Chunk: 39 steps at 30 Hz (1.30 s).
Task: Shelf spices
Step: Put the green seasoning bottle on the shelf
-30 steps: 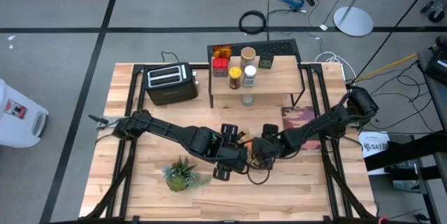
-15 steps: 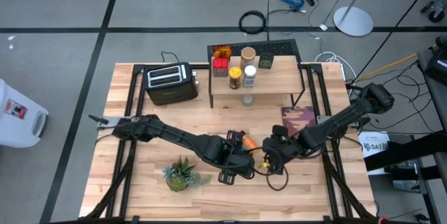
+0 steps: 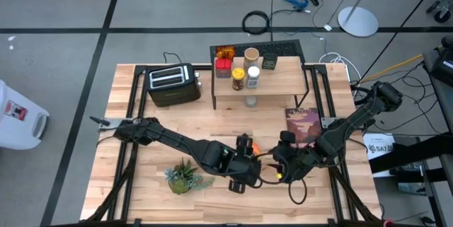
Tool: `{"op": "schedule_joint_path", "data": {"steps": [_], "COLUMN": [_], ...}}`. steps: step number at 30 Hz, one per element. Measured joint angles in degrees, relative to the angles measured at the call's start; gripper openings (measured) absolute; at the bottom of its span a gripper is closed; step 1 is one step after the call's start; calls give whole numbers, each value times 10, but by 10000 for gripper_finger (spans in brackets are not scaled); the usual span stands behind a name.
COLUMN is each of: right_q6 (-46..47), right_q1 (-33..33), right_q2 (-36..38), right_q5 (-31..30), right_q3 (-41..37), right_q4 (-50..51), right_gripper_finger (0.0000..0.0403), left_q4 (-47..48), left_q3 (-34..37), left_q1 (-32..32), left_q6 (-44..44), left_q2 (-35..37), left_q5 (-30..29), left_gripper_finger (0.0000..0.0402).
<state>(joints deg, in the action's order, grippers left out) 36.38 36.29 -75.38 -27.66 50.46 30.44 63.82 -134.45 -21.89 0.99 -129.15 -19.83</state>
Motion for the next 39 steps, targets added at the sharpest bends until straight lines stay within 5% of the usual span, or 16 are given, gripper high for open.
{"op": "schedule_joint_path", "data": {"steps": [7,18,26,32,39], "right_q6": [-28,-42,-43,-41,-39], "right_q1": [2,-6,-4,4,14], "right_q2": [-14,-38,-38,-37,-37], "right_q5": [-22,-23,-21,-4,-5], "right_q3": [-10,-62,-62,-62,-62], "right_q4": [-49,-138,-131,-120,-119], "right_gripper_finger": [222,222,222,222,222], "left_q4": [4,86,-61,-26,-149], "left_q3": [0,7,102,153,316], "left_q1": [-9,-22,-38,-35,-18], "left_q6": [-8,61,62,62,63], "left_q2": [39,65,65,71,161], "left_q5": [-63,-50,-4,-74,-76], "left_gripper_finger": [267,267,267,267,267]}}
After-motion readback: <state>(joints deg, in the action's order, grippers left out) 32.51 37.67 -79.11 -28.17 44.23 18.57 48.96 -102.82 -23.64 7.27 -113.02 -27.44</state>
